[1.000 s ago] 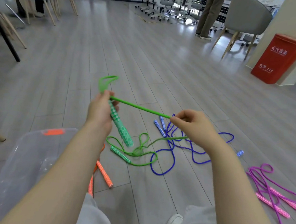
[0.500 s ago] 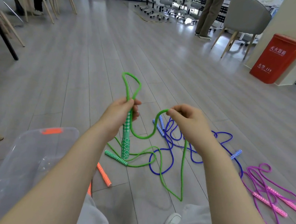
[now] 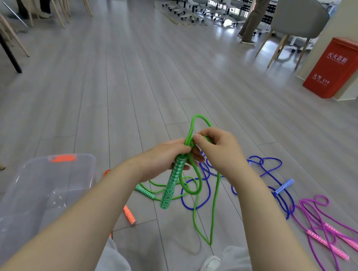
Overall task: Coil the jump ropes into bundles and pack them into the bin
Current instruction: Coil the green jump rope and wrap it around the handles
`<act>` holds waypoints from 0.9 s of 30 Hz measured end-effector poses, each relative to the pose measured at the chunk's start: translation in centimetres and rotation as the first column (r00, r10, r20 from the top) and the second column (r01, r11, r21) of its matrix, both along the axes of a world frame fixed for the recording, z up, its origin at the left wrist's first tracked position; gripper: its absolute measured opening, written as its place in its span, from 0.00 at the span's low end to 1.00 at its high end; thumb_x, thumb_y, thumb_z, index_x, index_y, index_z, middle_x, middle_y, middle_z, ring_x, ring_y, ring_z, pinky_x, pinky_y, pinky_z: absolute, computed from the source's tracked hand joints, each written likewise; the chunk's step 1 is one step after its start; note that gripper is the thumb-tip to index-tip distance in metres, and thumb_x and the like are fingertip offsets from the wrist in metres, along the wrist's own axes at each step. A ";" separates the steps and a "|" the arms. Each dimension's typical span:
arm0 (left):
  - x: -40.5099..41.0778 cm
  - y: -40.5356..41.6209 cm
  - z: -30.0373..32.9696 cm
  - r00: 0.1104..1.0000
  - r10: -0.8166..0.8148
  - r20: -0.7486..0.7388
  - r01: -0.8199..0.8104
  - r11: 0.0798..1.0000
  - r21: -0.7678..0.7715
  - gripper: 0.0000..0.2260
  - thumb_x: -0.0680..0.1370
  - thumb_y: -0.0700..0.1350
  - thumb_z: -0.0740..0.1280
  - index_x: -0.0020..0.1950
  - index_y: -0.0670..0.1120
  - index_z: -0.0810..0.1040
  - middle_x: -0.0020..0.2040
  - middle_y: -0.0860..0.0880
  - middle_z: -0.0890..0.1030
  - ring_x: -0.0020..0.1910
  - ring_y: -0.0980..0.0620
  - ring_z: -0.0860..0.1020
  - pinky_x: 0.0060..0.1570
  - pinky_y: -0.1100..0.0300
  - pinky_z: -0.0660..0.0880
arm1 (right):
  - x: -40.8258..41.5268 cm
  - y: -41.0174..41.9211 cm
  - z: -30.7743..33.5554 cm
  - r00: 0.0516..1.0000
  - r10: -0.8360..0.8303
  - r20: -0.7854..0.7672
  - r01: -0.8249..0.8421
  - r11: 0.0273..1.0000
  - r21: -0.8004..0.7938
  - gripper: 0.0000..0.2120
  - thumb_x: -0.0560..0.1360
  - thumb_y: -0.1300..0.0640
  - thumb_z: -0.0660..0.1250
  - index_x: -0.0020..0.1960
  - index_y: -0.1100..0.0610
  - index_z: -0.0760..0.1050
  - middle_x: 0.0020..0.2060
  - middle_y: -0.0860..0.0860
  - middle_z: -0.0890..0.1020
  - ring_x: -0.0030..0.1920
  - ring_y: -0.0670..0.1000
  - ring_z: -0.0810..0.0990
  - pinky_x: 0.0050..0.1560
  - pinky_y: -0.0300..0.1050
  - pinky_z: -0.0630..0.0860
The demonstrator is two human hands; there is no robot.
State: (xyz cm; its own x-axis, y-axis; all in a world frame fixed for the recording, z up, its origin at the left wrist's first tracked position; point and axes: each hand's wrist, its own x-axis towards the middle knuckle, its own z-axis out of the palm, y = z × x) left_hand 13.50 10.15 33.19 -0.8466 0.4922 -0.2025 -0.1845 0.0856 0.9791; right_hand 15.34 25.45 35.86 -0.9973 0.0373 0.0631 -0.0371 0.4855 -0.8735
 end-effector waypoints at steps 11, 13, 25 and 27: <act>-1.2 0.2 -0.3 0.945 0.324 0.036 -0.326 0.939 0.107 0.12 0.84 0.46 0.56 0.42 0.47 0.71 0.32 0.52 0.76 0.37 0.51 0.80 0.47 0.55 0.77 | -0.6 0.0 -1.1 0.963 -0.181 -0.201 0.225 0.949 0.221 0.09 0.77 0.47 0.65 0.46 0.52 0.71 0.38 0.45 0.74 0.40 0.48 0.72 0.40 0.43 0.64; -2.1 -0.4 -0.3 0.887 0.437 0.152 -0.461 0.856 0.233 0.13 0.84 0.47 0.55 0.41 0.47 0.70 0.32 0.51 0.75 0.35 0.52 0.79 0.46 0.54 0.77 | -0.3 0.0 -1.0 0.999 -0.051 -0.005 0.051 0.961 0.271 0.14 0.76 0.44 0.65 0.39 0.53 0.71 0.33 0.45 0.75 0.36 0.49 0.73 0.37 0.44 0.67; -2.9 -2.4 0.7 0.849 0.456 0.268 -0.528 0.714 0.460 0.14 0.85 0.49 0.54 0.42 0.47 0.70 0.34 0.50 0.75 0.36 0.51 0.79 0.44 0.53 0.78 | 0.2 -2.2 -3.1 0.877 0.266 0.399 -0.408 0.852 0.329 0.14 0.74 0.42 0.69 0.36 0.49 0.75 0.26 0.41 0.77 0.31 0.42 0.72 0.33 0.40 0.68; -3.0 -2.5 0.7 0.836 0.478 0.270 -0.549 0.716 0.432 0.14 0.85 0.49 0.55 0.41 0.47 0.70 0.34 0.50 0.75 0.35 0.51 0.79 0.44 0.53 0.78 | 0.1 -1.7 -3.1 0.859 0.269 0.435 -0.436 0.830 0.348 0.14 0.72 0.40 0.71 0.40 0.51 0.80 0.35 0.46 0.83 0.35 0.46 0.78 0.39 0.46 0.77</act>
